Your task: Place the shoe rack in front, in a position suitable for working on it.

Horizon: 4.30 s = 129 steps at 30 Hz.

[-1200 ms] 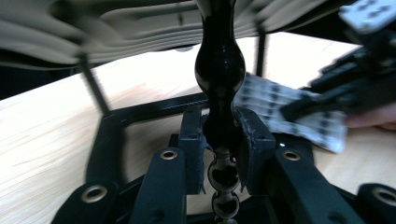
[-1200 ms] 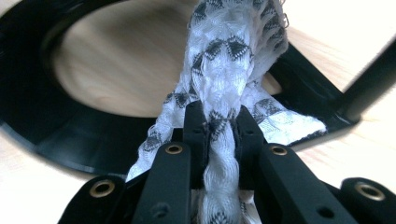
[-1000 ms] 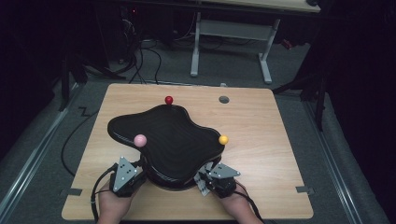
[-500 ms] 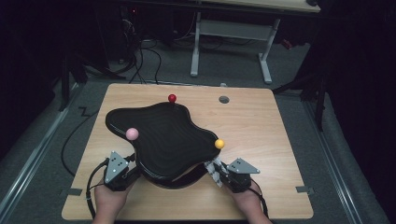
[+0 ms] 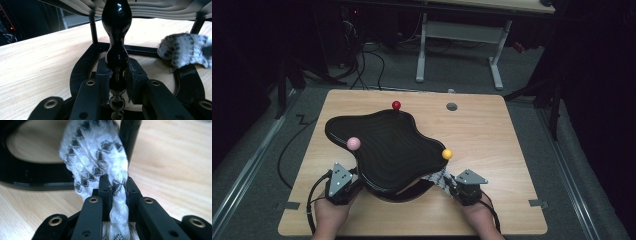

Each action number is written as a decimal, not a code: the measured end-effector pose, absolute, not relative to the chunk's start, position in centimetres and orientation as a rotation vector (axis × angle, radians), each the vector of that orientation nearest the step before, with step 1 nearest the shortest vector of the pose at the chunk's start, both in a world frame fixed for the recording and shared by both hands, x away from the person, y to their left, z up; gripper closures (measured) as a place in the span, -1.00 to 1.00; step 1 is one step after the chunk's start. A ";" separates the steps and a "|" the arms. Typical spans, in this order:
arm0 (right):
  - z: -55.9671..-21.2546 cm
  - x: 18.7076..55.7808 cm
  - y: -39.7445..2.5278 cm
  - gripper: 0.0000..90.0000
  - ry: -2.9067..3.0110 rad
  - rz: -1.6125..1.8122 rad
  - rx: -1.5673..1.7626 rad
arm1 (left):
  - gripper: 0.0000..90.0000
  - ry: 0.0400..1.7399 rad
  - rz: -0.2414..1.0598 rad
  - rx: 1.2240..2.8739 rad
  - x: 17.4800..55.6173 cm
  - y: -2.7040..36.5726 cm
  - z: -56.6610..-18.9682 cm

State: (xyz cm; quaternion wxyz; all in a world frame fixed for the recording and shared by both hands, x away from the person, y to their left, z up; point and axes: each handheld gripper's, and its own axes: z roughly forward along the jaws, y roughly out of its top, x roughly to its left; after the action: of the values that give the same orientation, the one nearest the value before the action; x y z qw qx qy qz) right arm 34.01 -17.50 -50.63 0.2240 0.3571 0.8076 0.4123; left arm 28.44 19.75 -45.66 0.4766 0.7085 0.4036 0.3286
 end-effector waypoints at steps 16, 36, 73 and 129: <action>-48.8 33.4 -17.4 0.78 2.153 1.217 0.957 | 0.66 0.983 0.786 1.726 28.5 19.9 -45.7; -48.9 33.6 -25.6 0.79 1.961 1.068 1.191 | 0.66 0.980 0.776 1.722 29.6 20.4 -45.7; -48.1 33.0 -18.2 0.79 2.141 1.236 0.967 | 0.65 0.967 0.790 1.719 29.2 20.5 -45.9; -49.6 35.1 -24.0 0.79 2.000 1.084 1.143 | 0.65 0.921 0.702 1.696 37.6 13.1 -46.1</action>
State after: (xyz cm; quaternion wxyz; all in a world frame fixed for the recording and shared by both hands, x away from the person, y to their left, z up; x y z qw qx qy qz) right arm 35.08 -24.05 -49.58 0.2933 0.4293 0.7510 0.4069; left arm 37.62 13.09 -46.11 0.5176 0.7067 0.3836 0.2924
